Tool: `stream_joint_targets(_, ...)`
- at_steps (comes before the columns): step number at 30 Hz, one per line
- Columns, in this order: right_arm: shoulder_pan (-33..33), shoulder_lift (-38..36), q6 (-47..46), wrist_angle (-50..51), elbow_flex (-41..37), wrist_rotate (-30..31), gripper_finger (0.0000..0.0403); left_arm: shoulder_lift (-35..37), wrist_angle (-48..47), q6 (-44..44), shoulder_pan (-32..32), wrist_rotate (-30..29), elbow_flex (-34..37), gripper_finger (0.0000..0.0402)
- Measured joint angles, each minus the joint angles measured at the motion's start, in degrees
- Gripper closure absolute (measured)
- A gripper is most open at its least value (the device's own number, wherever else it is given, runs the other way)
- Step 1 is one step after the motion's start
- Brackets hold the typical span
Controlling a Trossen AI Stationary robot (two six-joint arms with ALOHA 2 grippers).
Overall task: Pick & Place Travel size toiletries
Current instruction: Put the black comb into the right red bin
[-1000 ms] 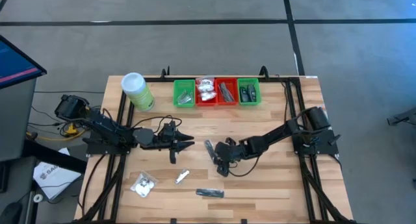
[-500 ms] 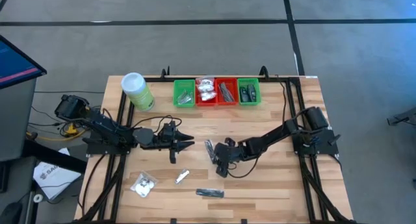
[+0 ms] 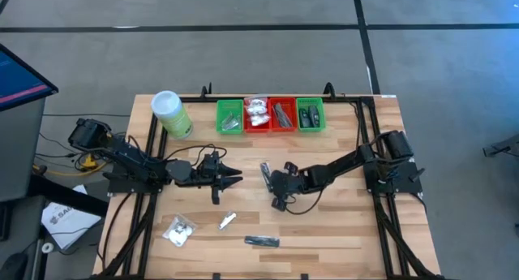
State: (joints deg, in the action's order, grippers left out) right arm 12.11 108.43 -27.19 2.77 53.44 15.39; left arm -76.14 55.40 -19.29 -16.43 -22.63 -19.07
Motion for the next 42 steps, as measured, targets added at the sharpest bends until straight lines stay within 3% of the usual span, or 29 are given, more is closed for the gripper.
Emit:
stream_joint_targets(7,0.0,1.3,0.6,0.6,0.2,1.5,0.0393,0.0,0.0,0.0,0.0,0.0,0.0,0.0305)
stream_joint_targets(21,3.2,-6.2,4.7,7.4,3.0,8.0,0.0403,0.0,0.0,0.0,0.0,0.0,0.1,0.0305)
stream_joint_targets(27,3.2,-6.3,2.3,6.8,3.3,4.3,0.0401,0.0,0.0,0.0,0.0,0.0,0.1,0.0305)
stream_joint_targets(33,3.2,-1.1,1.2,6.3,3.2,2.2,0.0354,0.0,0.0,0.0,0.0,0.0,0.1,0.0305)
stream_joint_targets(42,2.8,0.4,-1.3,5.1,3.3,2.8,0.0213,0.0,0.0,0.0,0.0,0.0,0.1,0.0305)
